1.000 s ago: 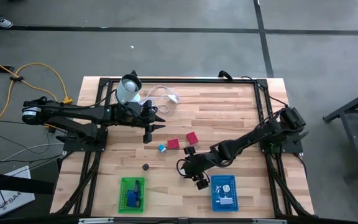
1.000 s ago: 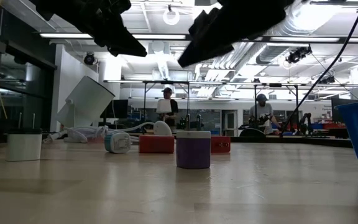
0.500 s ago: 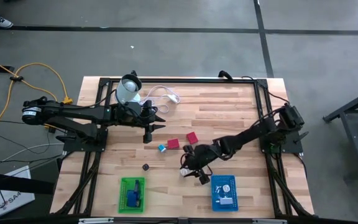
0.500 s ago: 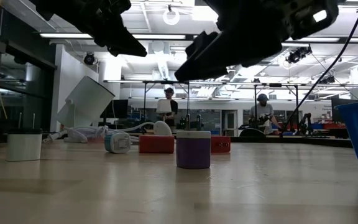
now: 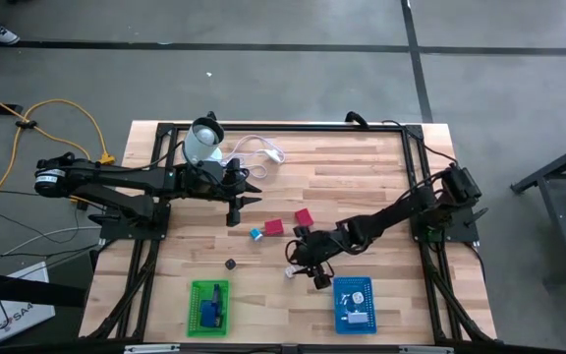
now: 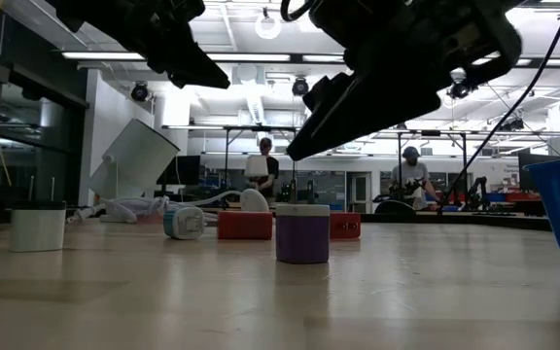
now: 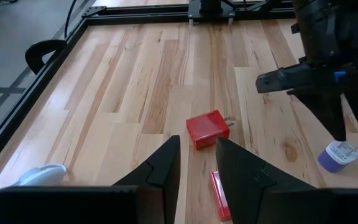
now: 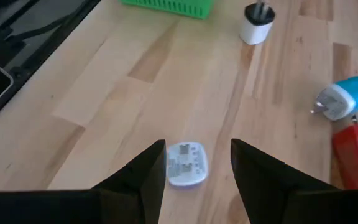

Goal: Pick & Place Office items
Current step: Put the purple charger adapter into the blue bin

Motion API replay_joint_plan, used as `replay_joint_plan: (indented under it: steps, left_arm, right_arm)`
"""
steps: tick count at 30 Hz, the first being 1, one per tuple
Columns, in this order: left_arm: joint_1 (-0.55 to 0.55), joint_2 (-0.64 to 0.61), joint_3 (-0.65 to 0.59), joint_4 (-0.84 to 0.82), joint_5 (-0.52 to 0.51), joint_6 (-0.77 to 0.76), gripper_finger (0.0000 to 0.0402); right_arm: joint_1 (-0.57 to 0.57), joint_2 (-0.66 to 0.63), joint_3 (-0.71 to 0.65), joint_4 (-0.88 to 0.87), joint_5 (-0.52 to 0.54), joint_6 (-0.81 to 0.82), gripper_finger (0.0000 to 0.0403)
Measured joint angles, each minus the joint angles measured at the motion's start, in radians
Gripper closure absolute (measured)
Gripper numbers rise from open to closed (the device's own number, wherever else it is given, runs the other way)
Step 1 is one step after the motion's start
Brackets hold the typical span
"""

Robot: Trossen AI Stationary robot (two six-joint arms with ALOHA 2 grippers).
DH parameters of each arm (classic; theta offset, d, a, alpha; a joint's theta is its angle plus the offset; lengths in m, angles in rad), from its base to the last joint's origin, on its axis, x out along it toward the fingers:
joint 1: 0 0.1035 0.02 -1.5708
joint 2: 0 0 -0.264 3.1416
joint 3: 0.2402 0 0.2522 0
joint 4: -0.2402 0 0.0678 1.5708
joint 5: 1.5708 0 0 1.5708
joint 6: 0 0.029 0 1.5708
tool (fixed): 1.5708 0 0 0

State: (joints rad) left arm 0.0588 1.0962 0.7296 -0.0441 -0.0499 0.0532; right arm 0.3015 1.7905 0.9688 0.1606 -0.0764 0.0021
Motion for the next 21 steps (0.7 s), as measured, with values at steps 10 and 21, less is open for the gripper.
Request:
replay_joint_plan:
  steps: [10,21]
  left_arm:
    - [0.0,0.0,0.0,0.0,0.0,0.0,0.0304]
    - [0.0,0.0,0.0,0.0,0.0,0.0,0.0304]
  right_arm:
    - [0.0,0.004,0.001,-0.044,-0.001,0.02,0.0237]
    - [0.0,0.05,0.002,-0.05,0.006,0.039,0.0237]
